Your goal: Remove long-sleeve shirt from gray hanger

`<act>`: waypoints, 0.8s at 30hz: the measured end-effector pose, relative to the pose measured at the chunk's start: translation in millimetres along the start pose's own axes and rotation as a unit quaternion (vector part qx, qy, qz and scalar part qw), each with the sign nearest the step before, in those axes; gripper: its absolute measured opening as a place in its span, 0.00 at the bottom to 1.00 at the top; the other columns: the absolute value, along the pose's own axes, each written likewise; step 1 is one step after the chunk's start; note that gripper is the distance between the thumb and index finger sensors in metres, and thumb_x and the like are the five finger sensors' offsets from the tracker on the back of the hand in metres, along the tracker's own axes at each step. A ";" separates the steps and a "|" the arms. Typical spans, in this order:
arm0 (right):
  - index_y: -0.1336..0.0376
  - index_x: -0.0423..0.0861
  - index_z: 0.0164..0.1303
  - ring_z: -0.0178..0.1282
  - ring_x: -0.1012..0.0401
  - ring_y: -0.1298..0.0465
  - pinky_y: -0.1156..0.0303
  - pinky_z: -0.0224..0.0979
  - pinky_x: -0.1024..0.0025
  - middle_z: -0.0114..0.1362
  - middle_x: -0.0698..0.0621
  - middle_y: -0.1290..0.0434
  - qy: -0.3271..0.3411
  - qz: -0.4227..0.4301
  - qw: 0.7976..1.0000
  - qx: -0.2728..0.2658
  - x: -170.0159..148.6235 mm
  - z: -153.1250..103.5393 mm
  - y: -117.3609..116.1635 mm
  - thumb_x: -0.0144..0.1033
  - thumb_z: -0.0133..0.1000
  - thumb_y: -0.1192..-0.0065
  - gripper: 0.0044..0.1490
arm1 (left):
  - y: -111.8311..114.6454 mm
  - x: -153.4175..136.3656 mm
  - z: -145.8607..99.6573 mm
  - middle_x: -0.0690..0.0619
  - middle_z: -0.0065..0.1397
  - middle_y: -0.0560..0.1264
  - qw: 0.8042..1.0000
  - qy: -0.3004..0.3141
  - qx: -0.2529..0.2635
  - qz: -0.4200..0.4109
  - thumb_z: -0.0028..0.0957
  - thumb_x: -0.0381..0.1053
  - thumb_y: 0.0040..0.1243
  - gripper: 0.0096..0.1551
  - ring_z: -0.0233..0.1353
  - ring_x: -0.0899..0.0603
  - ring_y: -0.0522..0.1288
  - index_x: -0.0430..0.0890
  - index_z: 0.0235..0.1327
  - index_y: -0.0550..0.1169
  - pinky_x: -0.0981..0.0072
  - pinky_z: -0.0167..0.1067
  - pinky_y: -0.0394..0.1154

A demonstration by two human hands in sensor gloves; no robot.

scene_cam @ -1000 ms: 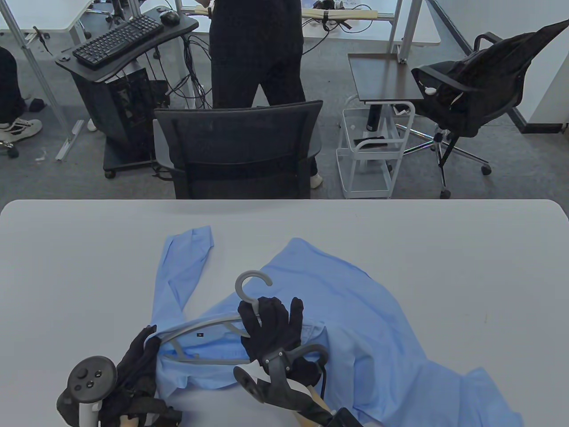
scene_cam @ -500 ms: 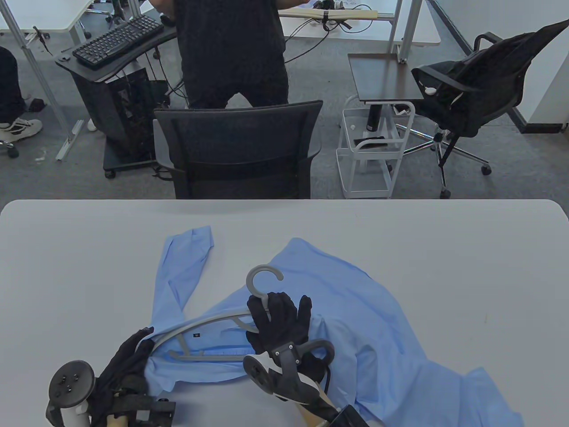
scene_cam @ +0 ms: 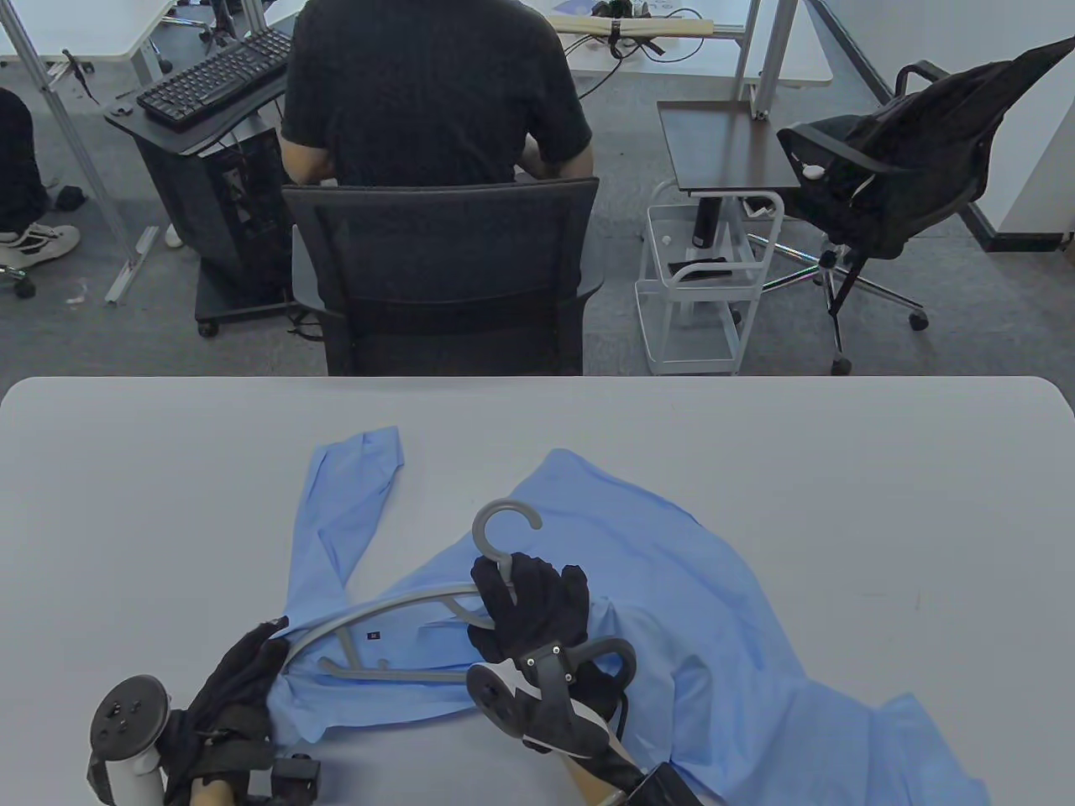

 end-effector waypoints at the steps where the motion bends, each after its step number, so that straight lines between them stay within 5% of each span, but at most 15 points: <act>1: 0.49 0.45 0.84 0.72 0.40 0.31 0.35 0.69 0.29 0.77 0.32 0.38 -0.001 0.004 1.000 0.002 -0.7 0.3 0.0 0.53 0.60 0.30 0.49 | 0.2 -1.6 0.9 0.51 0.56 0.85 1.000 -0.004 -0.009 -0.019 0.56 0.59 0.60 0.34 0.51 0.51 0.85 0.45 0.72 0.73 0.59 0.60 0.76; 5: 0.49 0.45 0.84 0.72 0.41 0.31 0.35 0.69 0.29 0.76 0.32 0.38 -0.002 0.011 1.000 0.003 -1.4 0.5 -0.8 0.53 0.60 0.30 0.49 | 0.5 -5.2 2.7 0.50 0.58 0.84 0.998 -0.013 -0.028 -0.055 0.57 0.58 0.59 0.35 0.53 0.50 0.84 0.44 0.75 0.70 0.58 0.61 0.75; 15: 0.49 0.44 0.84 0.72 0.40 0.31 0.35 0.69 0.29 0.77 0.32 0.38 -0.003 0.003 1.000 0.007 -1.6 0.1 -1.1 0.53 0.60 0.31 0.49 | 0.7 -5.9 2.5 0.51 0.55 0.85 1.000 -0.015 -0.009 0.008 0.58 0.60 0.56 0.36 0.50 0.52 0.85 0.43 0.75 0.69 0.59 0.60 0.76; 24: 0.49 0.44 0.84 0.71 0.40 0.31 0.35 0.69 0.30 0.77 0.31 0.38 -0.006 -0.002 1.000 0.014 -3.0 -0.4 -1.8 0.53 0.61 0.32 0.49 | 7.1 -3.5 1.8 0.47 0.69 0.78 1.000 -0.003 -0.001 0.019 0.61 0.58 0.52 0.35 0.60 0.48 0.81 0.47 0.79 0.63 0.55 0.66 0.71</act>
Point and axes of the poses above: the tracker on the back of each hand, its own x axis roughly to the thumb side, its own z axis roughly from the wrist to the fingertips, y = z × x, the point moved 1 cm from there along z, roughly from the wrist to the fingertips
